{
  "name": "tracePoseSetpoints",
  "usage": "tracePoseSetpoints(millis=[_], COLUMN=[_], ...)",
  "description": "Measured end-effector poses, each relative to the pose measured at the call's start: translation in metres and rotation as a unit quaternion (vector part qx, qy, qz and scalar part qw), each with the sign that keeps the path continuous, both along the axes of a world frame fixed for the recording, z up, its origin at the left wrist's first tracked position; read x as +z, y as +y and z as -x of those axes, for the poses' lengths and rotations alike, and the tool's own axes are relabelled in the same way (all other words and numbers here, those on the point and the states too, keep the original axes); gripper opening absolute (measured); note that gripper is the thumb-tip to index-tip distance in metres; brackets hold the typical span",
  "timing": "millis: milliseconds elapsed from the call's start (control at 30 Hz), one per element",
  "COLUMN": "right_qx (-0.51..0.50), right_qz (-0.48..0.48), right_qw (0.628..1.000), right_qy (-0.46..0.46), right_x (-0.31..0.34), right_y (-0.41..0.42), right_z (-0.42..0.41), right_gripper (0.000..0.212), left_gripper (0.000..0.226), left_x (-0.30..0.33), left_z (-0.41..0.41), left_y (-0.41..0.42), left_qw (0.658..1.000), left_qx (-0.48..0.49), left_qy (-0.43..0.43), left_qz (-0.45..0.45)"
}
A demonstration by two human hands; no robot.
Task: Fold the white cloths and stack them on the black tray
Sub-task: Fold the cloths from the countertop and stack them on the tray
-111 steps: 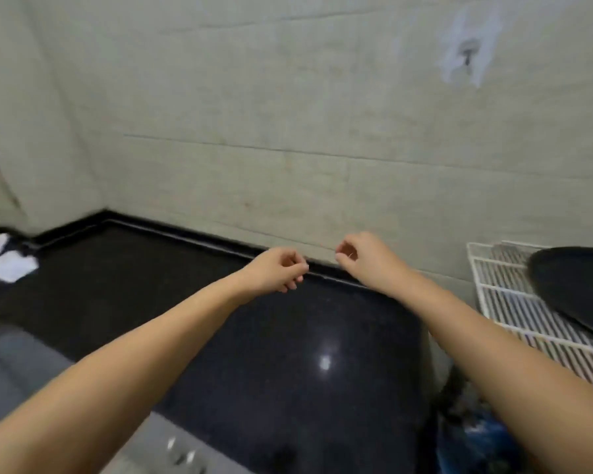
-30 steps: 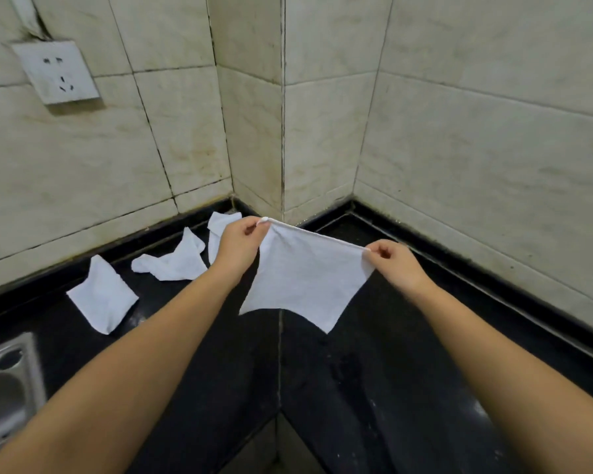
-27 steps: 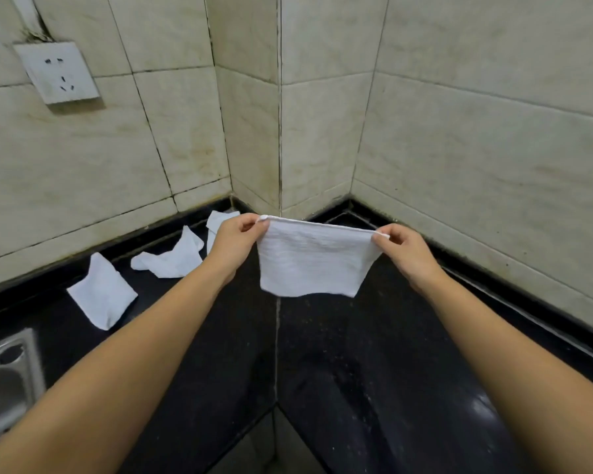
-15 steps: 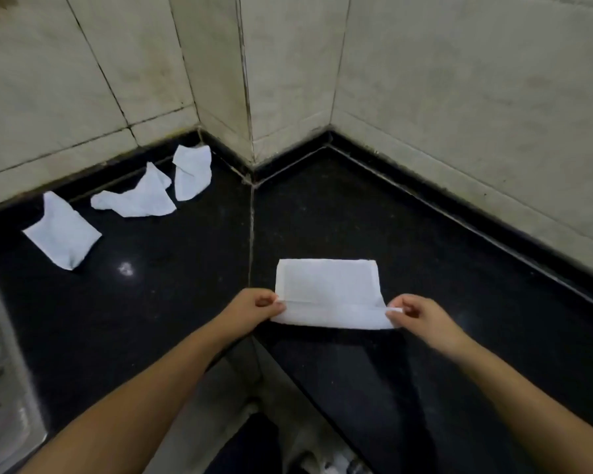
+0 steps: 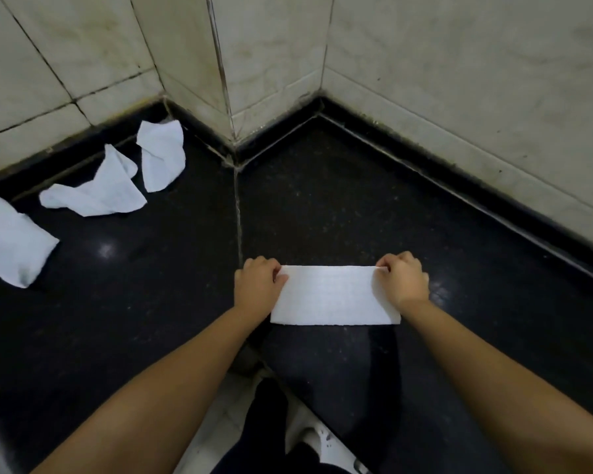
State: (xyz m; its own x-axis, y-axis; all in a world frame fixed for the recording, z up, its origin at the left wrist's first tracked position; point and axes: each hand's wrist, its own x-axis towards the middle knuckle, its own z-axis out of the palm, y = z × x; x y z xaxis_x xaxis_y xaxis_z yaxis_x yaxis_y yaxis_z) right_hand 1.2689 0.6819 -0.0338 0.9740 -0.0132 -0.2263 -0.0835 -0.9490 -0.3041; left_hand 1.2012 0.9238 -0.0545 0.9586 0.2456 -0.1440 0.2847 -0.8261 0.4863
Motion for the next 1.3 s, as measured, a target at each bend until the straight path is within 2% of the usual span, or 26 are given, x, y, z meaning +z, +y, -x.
tracePoseSetpoints(millis=[100, 167, 267, 367, 467, 533, 600, 667, 733, 767, 867, 933, 1033, 1167, 1300], right_qx=[0.077, 0.168, 0.291, 0.341, 0.355, 0.339, 0.303, 0.287, 0.287, 0.281, 0.260, 0.263, 0.288, 0.340, 0.338], right_qz=[0.087, 0.065, 0.009, 0.063, 0.114, 0.071, -0.022, -0.089, -0.117, -0.132, -0.193, -0.225, -0.235, -0.197, -0.163], right_qw=[0.993, 0.983, 0.957, 0.934, 0.915, 0.915, 0.925, 0.935, 0.945, 0.949, 0.944, 0.930, 0.918, 0.914, 0.926], right_qy=[-0.021, -0.037, 0.009, 0.087, 0.154, 0.205, 0.229, 0.189, 0.102, 0.055, -0.065, -0.122, -0.141, -0.104, 0.033], right_x=[-0.002, 0.003, 0.009, 0.011, 0.014, 0.022, 0.038, 0.061, 0.088, 0.104, 0.149, 0.168, 0.168, 0.114, 0.042], right_y=[0.017, 0.041, 0.095, 0.139, 0.152, 0.148, 0.139, 0.130, 0.120, 0.114, 0.093, 0.081, 0.063, 0.036, 0.011], right_z=[0.002, 0.001, 0.000, -0.001, -0.004, -0.007, -0.011, -0.018, -0.030, -0.035, -0.039, -0.032, -0.008, 0.033, 0.077], right_gripper=[0.035, 0.045, 0.049, 0.049, 0.038, 0.029, 0.018, 0.019, 0.024, 0.022, 0.007, 0.007, 0.010, 0.010, 0.009], left_gripper=[0.045, 0.063, 0.074, 0.075, 0.067, 0.054, 0.037, 0.019, 0.009, 0.009, 0.006, 0.004, 0.005, 0.014, 0.017], left_x=[-0.007, -0.008, -0.008, -0.011, -0.011, -0.007, 0.001, 0.017, 0.044, 0.062, 0.120, 0.148, 0.157, 0.106, 0.045], left_z=[0.014, 0.031, 0.055, 0.059, 0.056, 0.054, 0.047, 0.032, 0.011, 0.001, -0.018, -0.016, 0.012, 0.063, 0.102], left_y=[-0.003, -0.003, -0.006, -0.008, -0.009, -0.008, -0.003, 0.005, 0.014, 0.019, 0.029, 0.029, 0.024, 0.015, 0.004], left_qw=[0.999, 0.998, 0.995, 0.993, 0.994, 0.996, 0.997, 0.994, 0.985, 0.982, 0.974, 0.963, 0.956, 0.967, 0.976], left_qx=[0.041, 0.060, 0.046, 0.041, 0.033, 0.026, 0.014, 0.022, 0.038, 0.039, 0.009, -0.018, -0.064, -0.113, -0.172], left_qy=[-0.010, -0.003, 0.034, 0.047, 0.056, 0.061, 0.072, 0.069, 0.010, -0.032, -0.161, -0.224, -0.249, -0.184, -0.016], left_qz=[-0.010, -0.012, -0.078, -0.102, -0.086, -0.064, -0.014, 0.083, 0.170, 0.182, 0.162, 0.150, 0.140, 0.137, 0.132])
